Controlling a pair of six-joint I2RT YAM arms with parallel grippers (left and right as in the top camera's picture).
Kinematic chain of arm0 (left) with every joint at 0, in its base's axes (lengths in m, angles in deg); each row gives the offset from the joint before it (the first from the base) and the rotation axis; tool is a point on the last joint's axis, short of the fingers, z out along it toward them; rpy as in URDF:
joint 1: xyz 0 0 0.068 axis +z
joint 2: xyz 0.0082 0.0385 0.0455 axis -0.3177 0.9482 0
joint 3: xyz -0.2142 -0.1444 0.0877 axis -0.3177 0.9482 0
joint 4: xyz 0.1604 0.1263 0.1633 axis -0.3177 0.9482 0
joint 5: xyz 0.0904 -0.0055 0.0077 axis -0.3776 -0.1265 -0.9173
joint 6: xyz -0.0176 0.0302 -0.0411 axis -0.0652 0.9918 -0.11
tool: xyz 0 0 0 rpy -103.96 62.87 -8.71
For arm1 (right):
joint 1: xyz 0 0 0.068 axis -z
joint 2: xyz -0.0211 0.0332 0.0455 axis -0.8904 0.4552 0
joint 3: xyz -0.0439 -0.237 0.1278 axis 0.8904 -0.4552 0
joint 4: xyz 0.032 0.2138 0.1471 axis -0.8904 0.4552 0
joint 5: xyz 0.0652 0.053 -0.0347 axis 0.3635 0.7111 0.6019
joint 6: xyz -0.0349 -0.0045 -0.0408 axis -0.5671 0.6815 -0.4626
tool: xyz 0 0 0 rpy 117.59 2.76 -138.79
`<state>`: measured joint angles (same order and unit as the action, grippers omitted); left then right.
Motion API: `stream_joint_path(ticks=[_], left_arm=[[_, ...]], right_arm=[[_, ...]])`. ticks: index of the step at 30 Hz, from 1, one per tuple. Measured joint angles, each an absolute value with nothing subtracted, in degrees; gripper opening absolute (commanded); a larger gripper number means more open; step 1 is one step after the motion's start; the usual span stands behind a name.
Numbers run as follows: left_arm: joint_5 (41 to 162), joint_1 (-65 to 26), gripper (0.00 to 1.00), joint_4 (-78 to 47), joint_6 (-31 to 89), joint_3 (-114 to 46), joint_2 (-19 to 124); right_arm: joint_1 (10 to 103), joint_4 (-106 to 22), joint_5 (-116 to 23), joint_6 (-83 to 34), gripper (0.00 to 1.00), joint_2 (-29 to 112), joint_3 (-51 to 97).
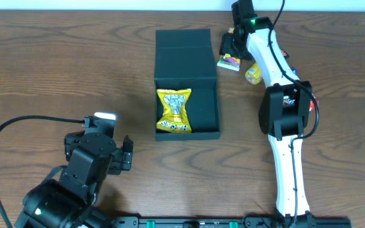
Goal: Pack container
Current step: 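Lift the PRETZ box and carry it over the black box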
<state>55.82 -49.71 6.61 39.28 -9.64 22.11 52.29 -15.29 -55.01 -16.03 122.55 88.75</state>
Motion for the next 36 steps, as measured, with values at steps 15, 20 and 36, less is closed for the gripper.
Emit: stream_joint_path(ticks=[15, 20, 36], left_arm=[[55.82, -49.71, 0.95, 6.61, 39.28, -9.64, 22.11], [55.82, -49.71, 0.95, 6.63, 39.30, -9.64, 22.11], [55.82, -49.71, 0.95, 6.61, 39.28, -9.64, 22.11]], right_arm=[[52.29, 5.76, -55.01, -18.39, 0.60, 123.16, 108.59], [52.29, 7.68, -53.89, -19.20, 0.60, 119.77, 108.40], [50.87, 14.28, -51.16, -19.35, 0.54, 90.88, 86.69]])
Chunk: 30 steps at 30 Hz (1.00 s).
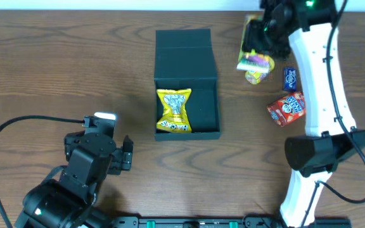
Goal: Pack container
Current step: 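Lift the PRETZ box and carry it over the black box, then lower the green PRETZ box into the black box beside the bag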
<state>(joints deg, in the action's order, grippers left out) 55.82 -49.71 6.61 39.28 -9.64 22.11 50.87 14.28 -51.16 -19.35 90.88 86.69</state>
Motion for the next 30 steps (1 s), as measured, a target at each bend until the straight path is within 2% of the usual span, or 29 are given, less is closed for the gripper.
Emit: stream_joint_path(ticks=[5, 8, 11, 14, 22, 30], left_arm=[[55.82, -49.71, 0.95, 6.63, 39.30, -9.64, 22.11], [55.82, -49.71, 0.95, 6.61, 39.28, -9.64, 22.11], [55.82, -49.71, 0.95, 6.61, 39.28, -9.64, 22.11], [55.82, -49.71, 0.95, 6.61, 39.28, -9.64, 22.11], [55.82, -49.71, 0.95, 6.61, 39.28, -9.64, 22.11], [55.82, -49.71, 0.95, 6.61, 39.28, -9.64, 22.11]], right_arm=[[44.36, 16.25, -51.99, -19.81, 0.56, 90.66, 84.33], [37.47, 15.62, -54.13, -19.68, 0.57, 90.50, 83.83], [32.16, 14.37, -56.19, -17.41, 0.51, 89.98, 80.75], [28.53, 12.32, -56.75, -14.28, 0.50, 89.78, 75.85], [25.78, 3.44, -53.56, -9.04, 0.46, 89.76, 58.41], [25.82, -2.90, -51.79, -7.13, 0.47, 89.74, 49.51]])
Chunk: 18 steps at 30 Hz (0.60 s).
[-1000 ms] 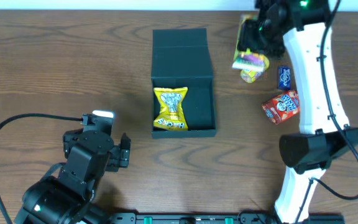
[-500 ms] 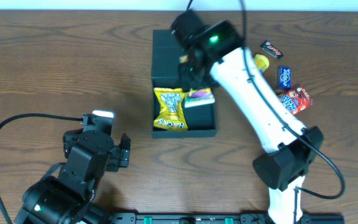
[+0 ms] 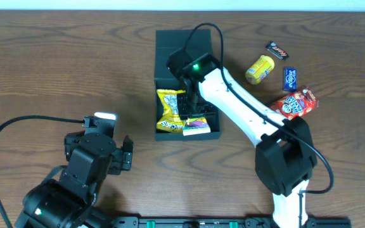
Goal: Pack container
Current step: 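Lower the green PRETZ box into the black box beside the bag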
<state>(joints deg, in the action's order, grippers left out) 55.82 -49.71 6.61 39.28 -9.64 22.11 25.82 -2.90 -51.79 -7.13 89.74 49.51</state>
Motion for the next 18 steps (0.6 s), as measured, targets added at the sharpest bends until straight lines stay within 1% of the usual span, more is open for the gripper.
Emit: stream_joint_path(ticks=[7, 16, 18], left_arm=[[55.82, -49.71, 0.95, 6.61, 39.30, -9.64, 22.11], [55.82, -49.71, 0.95, 6.61, 39.28, -9.64, 22.11], [55.82, -49.71, 0.95, 6.63, 39.28, -9.64, 22.11]], right_arm=[[26.04, -7.71, -52.78, -5.49, 0.47, 88.73, 44.99], [26.04, -8.54, -56.32, -5.14, 0.46, 88.62, 44.57], [26.04, -8.62, -59.01, -5.12, 0.46, 88.65, 44.20]])
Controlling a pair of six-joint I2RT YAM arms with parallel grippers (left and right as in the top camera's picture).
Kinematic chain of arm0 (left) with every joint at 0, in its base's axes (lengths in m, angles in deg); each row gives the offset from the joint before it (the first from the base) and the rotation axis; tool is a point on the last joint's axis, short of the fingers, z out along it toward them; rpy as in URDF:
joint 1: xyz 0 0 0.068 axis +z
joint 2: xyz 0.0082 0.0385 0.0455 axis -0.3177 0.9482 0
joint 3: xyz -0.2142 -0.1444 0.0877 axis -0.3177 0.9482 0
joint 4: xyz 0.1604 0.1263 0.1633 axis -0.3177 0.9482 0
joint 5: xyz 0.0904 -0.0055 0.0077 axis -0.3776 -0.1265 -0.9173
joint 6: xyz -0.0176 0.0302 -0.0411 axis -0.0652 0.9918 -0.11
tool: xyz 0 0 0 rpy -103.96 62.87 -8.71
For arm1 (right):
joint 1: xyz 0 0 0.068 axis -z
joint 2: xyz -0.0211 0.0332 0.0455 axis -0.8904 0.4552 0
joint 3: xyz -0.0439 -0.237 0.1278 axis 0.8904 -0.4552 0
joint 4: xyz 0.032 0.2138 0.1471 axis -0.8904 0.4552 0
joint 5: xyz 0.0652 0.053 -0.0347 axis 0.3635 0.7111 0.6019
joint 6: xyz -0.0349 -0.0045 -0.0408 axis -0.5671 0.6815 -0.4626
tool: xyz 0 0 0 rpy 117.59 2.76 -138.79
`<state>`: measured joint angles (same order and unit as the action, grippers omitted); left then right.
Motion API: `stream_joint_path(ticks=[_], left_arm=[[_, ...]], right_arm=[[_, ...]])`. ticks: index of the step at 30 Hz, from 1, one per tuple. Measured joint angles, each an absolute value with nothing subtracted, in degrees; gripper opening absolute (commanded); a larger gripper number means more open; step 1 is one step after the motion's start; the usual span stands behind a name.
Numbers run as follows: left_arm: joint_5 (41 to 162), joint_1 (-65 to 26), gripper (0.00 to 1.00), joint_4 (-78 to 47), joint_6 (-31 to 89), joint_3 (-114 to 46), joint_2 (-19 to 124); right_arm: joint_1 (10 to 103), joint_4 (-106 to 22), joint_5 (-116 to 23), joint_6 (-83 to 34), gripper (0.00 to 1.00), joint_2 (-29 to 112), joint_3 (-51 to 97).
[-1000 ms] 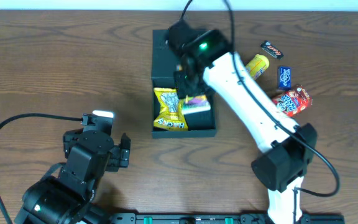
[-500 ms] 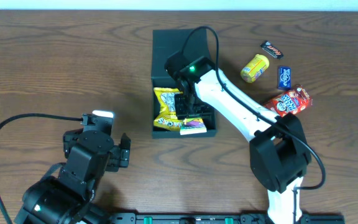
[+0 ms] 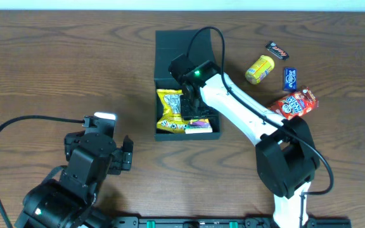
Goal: Pack container
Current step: 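Lower the green PRETZ box into the black box beside the bag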
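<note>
A dark green box [image 3: 211, 101] stands open in the middle of the table, its lid [image 3: 185, 47] folded back. Inside on the left lies a yellow snack bag [image 3: 170, 111]. A white and yellow packet [image 3: 199, 126] sits low at the box's front right. My right gripper [image 3: 194, 117] reaches down into the box, its fingers on that packet and apparently still closed on it. My left gripper [image 3: 127, 154] rests open at the near left, holding nothing.
Loose snacks lie right of the box: a yellow pouch [image 3: 260, 68], a small black bar [image 3: 276, 49], a blue packet [image 3: 289, 78] and a red packet [image 3: 294, 103]. The right arm [image 3: 246, 117] crosses from the near right.
The right gripper has gone lower into the box. The white and yellow packet, which overlapped the front rim, now lies inside the box's front right corner. The left arm has not moved.
The right gripper was down at the white and yellow packet among the snacks right of the lid. Then it held the packet up in the air there. Then it was over the box beside the yellow bag, and now the packet is down inside.
</note>
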<state>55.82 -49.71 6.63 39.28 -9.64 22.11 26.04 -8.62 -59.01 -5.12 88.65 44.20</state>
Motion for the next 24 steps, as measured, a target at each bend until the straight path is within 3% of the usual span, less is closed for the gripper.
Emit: stream_joint_path(ticks=[5, 9, 12, 16, 19, 20, 21, 22, 24], left_arm=[[55.82, -49.71, 0.95, 6.61, 39.28, -9.64, 22.11], [55.82, -49.71, 0.95, 6.61, 39.30, -9.64, 22.11], [55.82, -49.71, 0.95, 6.61, 39.30, -9.64, 22.11], [55.82, -49.71, 0.95, 6.61, 39.28, -9.64, 22.11], [55.82, -49.71, 0.95, 6.61, 39.30, -9.64, 22.11], [55.82, -49.71, 0.95, 6.61, 39.28, -9.64, 22.11], [55.82, -49.71, 0.95, 6.61, 39.28, -9.64, 22.11], [55.82, -49.71, 0.95, 6.61, 39.30, -9.64, 22.11], [55.82, -49.71, 0.95, 6.61, 39.28, -9.64, 22.11]], right_arm=[[26.04, -8.51, -62.44, -5.14, 0.51, 88.76, 43.46], [26.04, -8.45, -64.38, -5.28, 0.75, 88.76, 43.44], [26.04, -8.36, -64.95, -5.10, 0.87, 88.76, 43.44], [26.04, -8.36, -64.80, -4.93, 0.87, 88.76, 43.44], [26.04, -8.16, -64.30, -4.95, 0.72, 88.76, 43.48], [26.04, -8.01, -64.01, -4.53, 0.49, 88.73, 43.55], [26.04, -8.01, -64.01, -4.93, 0.33, 88.71, 43.61], [26.04, -8.03, -63.88, -4.86, 0.21, 88.62, 43.68], [26.04, -8.10, -63.71, -4.86, 0.06, 88.25, 43.70]])
